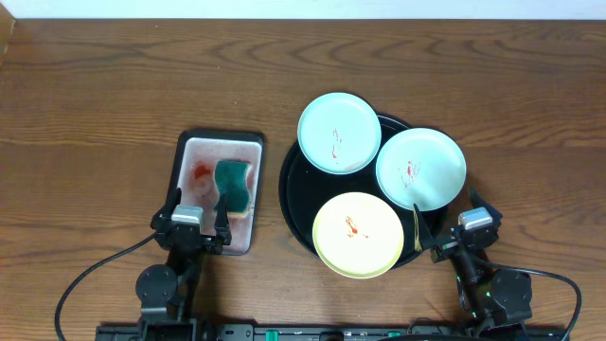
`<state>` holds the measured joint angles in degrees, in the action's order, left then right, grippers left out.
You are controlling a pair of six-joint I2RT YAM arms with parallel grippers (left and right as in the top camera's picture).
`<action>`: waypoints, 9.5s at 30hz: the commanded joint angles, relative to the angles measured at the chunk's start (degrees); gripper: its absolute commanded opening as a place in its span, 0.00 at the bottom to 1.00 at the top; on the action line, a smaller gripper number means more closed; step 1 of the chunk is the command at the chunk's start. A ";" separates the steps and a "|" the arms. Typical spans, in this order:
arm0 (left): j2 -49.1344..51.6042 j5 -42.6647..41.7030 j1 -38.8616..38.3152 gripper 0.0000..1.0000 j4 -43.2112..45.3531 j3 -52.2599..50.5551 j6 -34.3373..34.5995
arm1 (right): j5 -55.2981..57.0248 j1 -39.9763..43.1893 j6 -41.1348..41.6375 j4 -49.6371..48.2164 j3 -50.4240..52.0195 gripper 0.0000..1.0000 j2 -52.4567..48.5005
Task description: Clean dirty plates on tray and stack at the side
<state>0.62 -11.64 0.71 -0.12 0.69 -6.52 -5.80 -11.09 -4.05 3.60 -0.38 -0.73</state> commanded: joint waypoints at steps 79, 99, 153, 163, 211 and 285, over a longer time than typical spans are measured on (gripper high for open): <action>82.44 4.68 -6.93 0.68 -33.16 51.30 11.58 | -7.17 0.28 8.31 30.32 -37.09 0.99 -44.92; 94.27 4.85 -6.99 0.07 -31.12 51.36 11.76 | -7.85 0.26 8.31 30.21 -37.11 0.99 -44.94; 80.83 -52.85 22.73 0.08 -29.55 42.97 -5.05 | -17.18 -1.77 8.96 26.86 -36.98 0.57 -79.49; 80.83 -45.64 21.33 0.08 -30.80 42.27 -5.05 | -17.14 -1.77 9.62 28.74 -36.96 0.27 -81.50; 80.19 -0.46 -13.25 0.08 -25.99 44.68 24.17 | -17.16 -1.77 9.62 27.91 -36.96 0.01 -84.30; 104.65 7.17 -45.03 0.07 -38.69 65.72 40.87 | -17.16 -1.77 9.60 28.11 -36.96 0.01 -84.32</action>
<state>105.27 -12.10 -47.97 -35.73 66.89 35.77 -23.73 -12.84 5.87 31.62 -36.71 -84.62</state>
